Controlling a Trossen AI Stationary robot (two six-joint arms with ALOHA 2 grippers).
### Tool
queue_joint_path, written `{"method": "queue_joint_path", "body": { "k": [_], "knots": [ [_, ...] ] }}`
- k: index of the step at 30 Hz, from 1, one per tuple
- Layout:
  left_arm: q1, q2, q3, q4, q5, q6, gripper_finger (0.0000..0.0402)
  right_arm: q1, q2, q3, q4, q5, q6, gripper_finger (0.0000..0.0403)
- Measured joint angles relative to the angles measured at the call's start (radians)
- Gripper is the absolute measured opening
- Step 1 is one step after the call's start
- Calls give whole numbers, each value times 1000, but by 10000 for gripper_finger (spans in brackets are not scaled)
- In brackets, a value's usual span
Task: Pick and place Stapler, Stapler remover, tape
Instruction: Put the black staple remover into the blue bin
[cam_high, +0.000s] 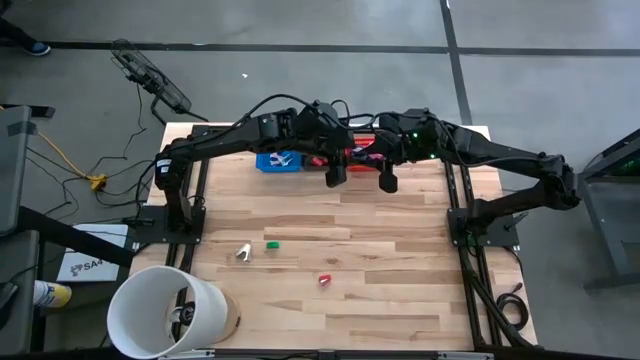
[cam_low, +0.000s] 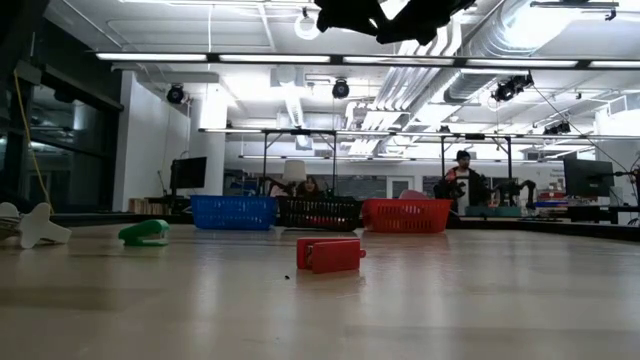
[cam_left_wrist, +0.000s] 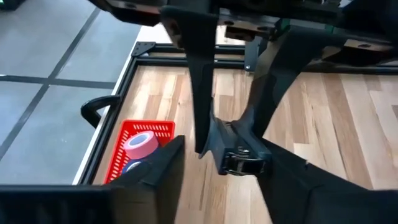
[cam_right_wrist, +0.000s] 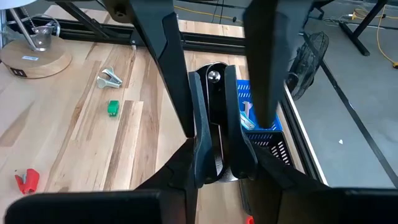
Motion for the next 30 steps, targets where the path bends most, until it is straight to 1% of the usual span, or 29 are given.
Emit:
{"method": "queue_joint_path", "body": {
  "k": [6, 9, 12, 16, 18, 21, 30],
  "knots": [
    [0, 0, 0, 4, 17, 0, 105, 0, 0, 0, -2, 1, -1, 87],
    [0, 0, 0, 5, 20, 6, 84, -1, 0, 0, -4, -3, 1, 87],
    [-1, 0, 0, 4, 21, 5, 87, -1, 0, 0, -6, -4, -1, 87],
    [0, 0, 0, 8, 21, -3, 104, 0, 0, 0, -7, 0, -11, 87],
    [0, 0, 0, 8, 22, -3, 101, 0, 0, 0, -9, 0, -11, 87],
    [0, 0, 0, 8, 22, 5, 82, -1, 0, 0, -11, -4, -6, 87],
    [0, 0, 0, 3, 23, 5, 81, 0, 0, 0, -12, 5, -7, 89]
  ]
}}
